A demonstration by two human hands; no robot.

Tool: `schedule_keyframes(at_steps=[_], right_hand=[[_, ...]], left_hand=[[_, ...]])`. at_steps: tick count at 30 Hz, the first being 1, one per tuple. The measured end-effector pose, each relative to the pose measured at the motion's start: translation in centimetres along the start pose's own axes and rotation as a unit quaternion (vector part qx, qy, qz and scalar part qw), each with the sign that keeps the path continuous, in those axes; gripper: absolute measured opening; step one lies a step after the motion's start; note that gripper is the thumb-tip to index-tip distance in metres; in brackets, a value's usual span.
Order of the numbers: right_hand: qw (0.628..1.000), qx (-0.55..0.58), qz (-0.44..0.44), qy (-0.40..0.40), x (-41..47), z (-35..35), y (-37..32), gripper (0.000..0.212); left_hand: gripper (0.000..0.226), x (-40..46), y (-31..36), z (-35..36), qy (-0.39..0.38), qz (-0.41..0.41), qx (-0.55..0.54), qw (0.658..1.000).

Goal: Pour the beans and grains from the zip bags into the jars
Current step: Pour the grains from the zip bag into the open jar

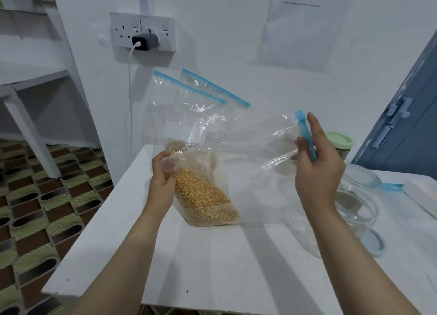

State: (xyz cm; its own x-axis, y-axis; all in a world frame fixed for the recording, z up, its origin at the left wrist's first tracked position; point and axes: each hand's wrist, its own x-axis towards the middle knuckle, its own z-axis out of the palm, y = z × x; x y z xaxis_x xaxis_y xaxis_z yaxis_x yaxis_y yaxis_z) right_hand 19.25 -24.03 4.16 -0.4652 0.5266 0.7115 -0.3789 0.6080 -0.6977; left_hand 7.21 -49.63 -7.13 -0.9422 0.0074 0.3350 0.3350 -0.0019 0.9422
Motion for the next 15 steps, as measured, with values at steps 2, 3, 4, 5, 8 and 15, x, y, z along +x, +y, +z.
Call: schedule_keyframes(at_steps=[2, 3, 4, 5, 8, 15], right_hand=[[1.000, -0.010, -0.015, -0.017, 0.3, -0.2, 0.3, 0.053], [0.999, -0.020, -0.020, -0.026, 0.5, -0.2, 0.5, 0.055], [0.999, -0.029, -0.023, -0.034, 0.6, -0.3, 0.6, 0.054], [0.998, -0.036, -0.025, -0.041, 0.7, -0.2, 0.7, 0.053], [0.997, -0.054, -0.014, -0.051, 1.0, -0.1, 1.0, 0.049], [0.996, -0.076, 0.003, -0.041, 1.7, -0.1, 1.9, 0.040]], left_hand=[[0.031, 0.3, -0.2, 0.1, 0.013, -0.014, -0.037, 0.999], [0.033, 0.4, -0.3, 0.2, 0.016, -0.021, -0.058, 0.998], [0.035, 0.5, -0.3, 0.3, 0.019, -0.026, -0.071, 0.997], [0.036, 0.6, -0.3, 0.4, 0.019, -0.029, -0.076, 0.996], [0.034, 0.5, -0.3, 0.6, 0.026, -0.026, -0.056, 0.998], [0.037, 1.0, -0.3, 1.1, 0.057, -0.020, -0.050, 0.997]])
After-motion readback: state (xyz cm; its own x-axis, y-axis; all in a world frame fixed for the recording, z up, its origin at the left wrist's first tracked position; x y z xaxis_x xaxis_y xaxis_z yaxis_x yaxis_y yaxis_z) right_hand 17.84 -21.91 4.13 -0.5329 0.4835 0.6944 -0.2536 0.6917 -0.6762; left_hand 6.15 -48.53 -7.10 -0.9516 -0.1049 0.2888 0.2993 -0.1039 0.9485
